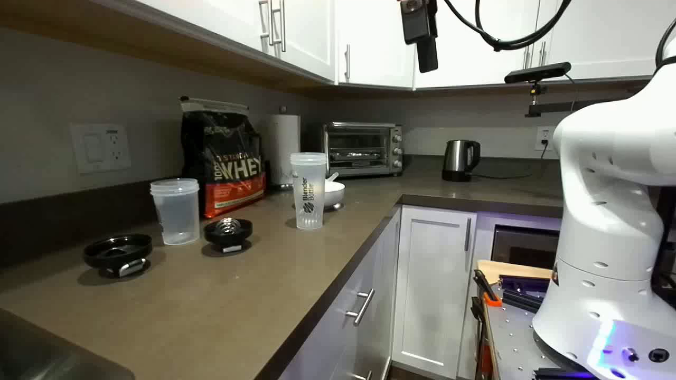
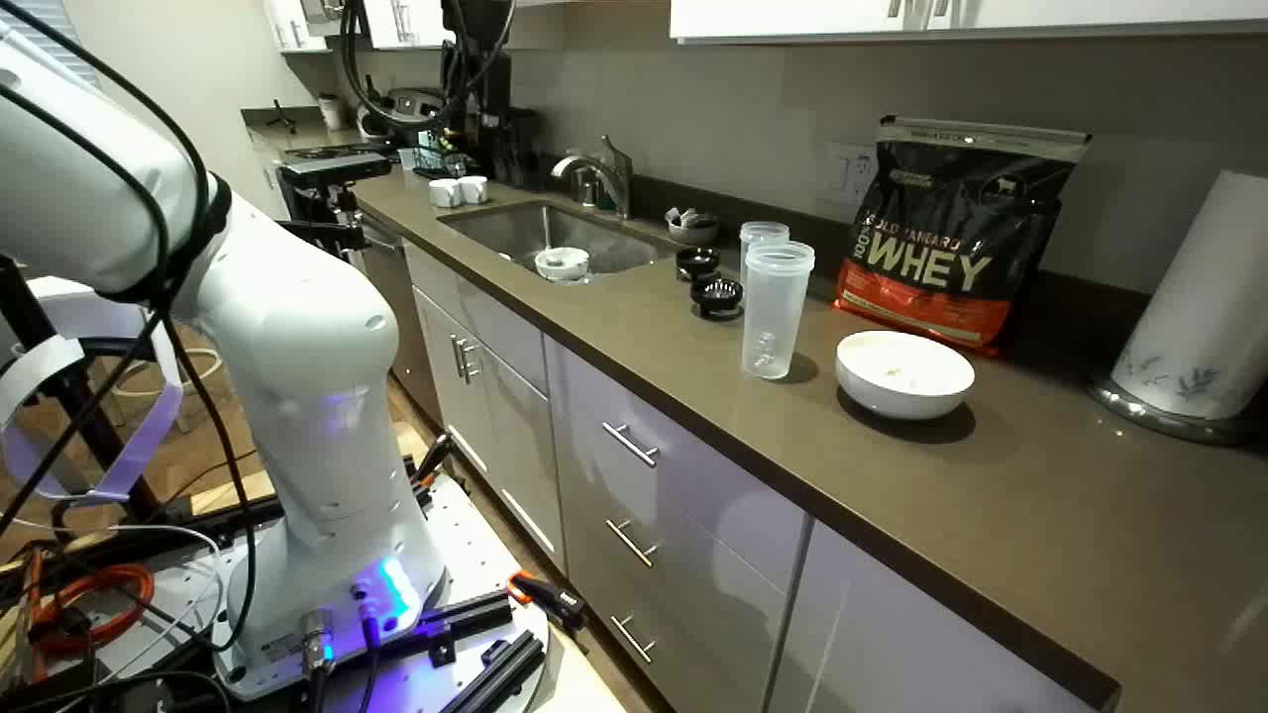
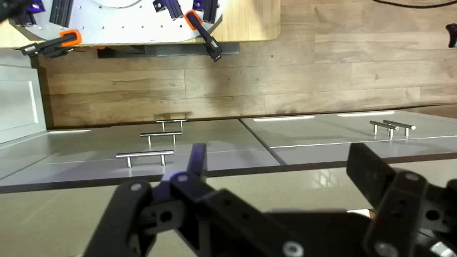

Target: Move the clear bottle on the left forward

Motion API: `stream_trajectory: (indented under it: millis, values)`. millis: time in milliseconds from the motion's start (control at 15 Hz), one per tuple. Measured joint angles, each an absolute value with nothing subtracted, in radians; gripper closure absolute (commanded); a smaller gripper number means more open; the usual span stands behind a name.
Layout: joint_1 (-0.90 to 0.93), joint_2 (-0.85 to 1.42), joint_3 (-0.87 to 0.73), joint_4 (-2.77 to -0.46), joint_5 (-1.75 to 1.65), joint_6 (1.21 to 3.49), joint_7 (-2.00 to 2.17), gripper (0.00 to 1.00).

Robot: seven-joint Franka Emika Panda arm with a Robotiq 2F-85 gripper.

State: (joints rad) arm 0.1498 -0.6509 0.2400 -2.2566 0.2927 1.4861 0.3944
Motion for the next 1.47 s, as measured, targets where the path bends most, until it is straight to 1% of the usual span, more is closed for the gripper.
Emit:
stream_trajectory:
  millis: [1067,1267,1467]
  values:
    - [0.149,-0.651,0.246,-2.257,0.293,1.49,0.394,0.0]
    - [0.146,-0.641,0.271,-2.257,0.282,1.533,0.394,0.0]
    - [0.145,-0.599,0.307,-2.257,0.238,1.633,0.394,0.0]
